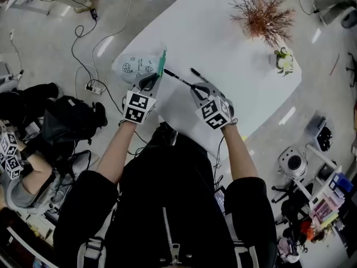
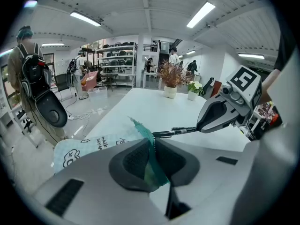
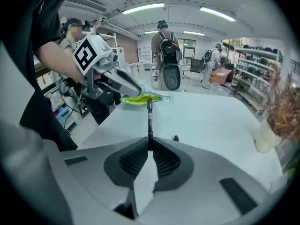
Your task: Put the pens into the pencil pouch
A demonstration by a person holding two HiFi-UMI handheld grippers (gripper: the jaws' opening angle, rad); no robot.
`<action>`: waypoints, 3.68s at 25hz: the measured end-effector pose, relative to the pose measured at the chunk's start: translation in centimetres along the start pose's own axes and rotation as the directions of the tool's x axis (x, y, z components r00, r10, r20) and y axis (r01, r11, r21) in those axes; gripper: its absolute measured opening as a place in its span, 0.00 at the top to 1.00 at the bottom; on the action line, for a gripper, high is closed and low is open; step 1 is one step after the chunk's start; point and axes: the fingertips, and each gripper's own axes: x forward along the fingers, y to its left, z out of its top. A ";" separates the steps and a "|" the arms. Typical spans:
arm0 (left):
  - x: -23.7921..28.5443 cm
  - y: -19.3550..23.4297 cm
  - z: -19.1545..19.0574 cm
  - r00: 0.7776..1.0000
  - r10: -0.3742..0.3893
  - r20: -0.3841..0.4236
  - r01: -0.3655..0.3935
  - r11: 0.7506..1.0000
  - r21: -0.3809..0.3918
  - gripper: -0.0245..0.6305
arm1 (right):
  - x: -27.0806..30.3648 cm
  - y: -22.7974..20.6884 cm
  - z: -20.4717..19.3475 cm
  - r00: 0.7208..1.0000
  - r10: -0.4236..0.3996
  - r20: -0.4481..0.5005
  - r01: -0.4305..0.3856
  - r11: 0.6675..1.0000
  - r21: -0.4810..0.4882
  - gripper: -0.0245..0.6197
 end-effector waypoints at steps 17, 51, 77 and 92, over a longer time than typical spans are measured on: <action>-0.7 -1.6 0.3 0.997 -0.072 0.009 0.071 0.997 0.042 0.87 | 2.6 0.9 4.2 0.997 0.067 0.027 -0.066 0.997 -0.044 0.90; -2.3 -5.5 2.9 0.950 -0.291 0.117 0.299 0.952 -0.063 0.87 | 3.3 1.7 8.3 0.982 0.061 0.179 -0.050 0.997 -0.062 0.90; 0.0 -4.2 2.3 0.957 -0.265 0.114 0.279 0.953 -0.122 0.87 | -0.6 -2.8 3.0 0.964 -0.182 0.194 0.149 0.973 0.174 0.77; 1.6 -3.2 1.1 0.971 -0.227 0.068 0.236 0.959 -0.156 0.87 | -3.3 -6.1 -7.0 0.973 -0.229 -0.013 0.223 0.933 0.282 0.70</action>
